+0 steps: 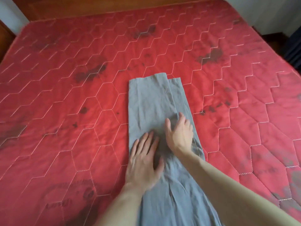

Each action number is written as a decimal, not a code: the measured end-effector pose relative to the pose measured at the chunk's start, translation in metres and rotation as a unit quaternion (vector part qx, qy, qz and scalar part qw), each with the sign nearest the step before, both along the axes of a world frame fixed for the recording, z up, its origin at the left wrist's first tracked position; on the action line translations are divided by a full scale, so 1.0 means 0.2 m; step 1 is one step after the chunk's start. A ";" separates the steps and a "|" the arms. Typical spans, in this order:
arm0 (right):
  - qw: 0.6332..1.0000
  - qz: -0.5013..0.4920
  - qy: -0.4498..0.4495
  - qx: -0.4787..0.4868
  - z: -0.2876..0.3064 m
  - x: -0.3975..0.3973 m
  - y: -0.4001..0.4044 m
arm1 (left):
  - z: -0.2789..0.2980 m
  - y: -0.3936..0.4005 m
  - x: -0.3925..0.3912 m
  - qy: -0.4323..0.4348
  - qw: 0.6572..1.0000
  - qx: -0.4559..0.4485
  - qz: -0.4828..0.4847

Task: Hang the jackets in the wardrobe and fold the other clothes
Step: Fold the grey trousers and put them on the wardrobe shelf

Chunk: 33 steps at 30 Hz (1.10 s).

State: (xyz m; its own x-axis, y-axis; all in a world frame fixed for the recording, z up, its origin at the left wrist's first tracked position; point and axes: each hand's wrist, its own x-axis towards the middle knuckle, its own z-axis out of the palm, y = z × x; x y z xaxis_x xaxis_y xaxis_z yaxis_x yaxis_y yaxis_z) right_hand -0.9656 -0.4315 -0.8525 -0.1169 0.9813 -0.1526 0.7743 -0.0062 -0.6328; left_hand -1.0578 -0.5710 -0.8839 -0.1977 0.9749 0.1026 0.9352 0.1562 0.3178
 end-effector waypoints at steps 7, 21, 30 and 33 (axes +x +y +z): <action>0.994 0.011 0.044 -0.095 0.10 -0.24 0.56 | -0.03 0.00 0.01 0.011 1.000 0.017 0.003; 0.972 0.080 -0.140 0.171 -0.11 -0.11 0.48 | -0.02 0.21 -0.49 -0.011 0.988 0.034 0.153; 0.981 0.071 -0.119 0.139 -0.08 -0.12 0.47 | -0.08 0.21 -0.54 0.025 0.991 0.038 0.125; 0.988 0.072 -0.109 0.080 -0.02 -0.12 0.52 | -0.07 0.20 -0.56 0.021 0.991 0.051 0.125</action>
State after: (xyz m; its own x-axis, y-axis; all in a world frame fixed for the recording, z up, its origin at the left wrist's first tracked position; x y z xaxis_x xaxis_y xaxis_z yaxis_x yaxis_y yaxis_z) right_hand -0.9904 -0.3284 -0.8560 -0.2377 0.9708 -0.0336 0.8784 0.2001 -0.4340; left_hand -1.1689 -0.5305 -0.8989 -0.4250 0.8804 0.2105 0.8840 0.3535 0.3059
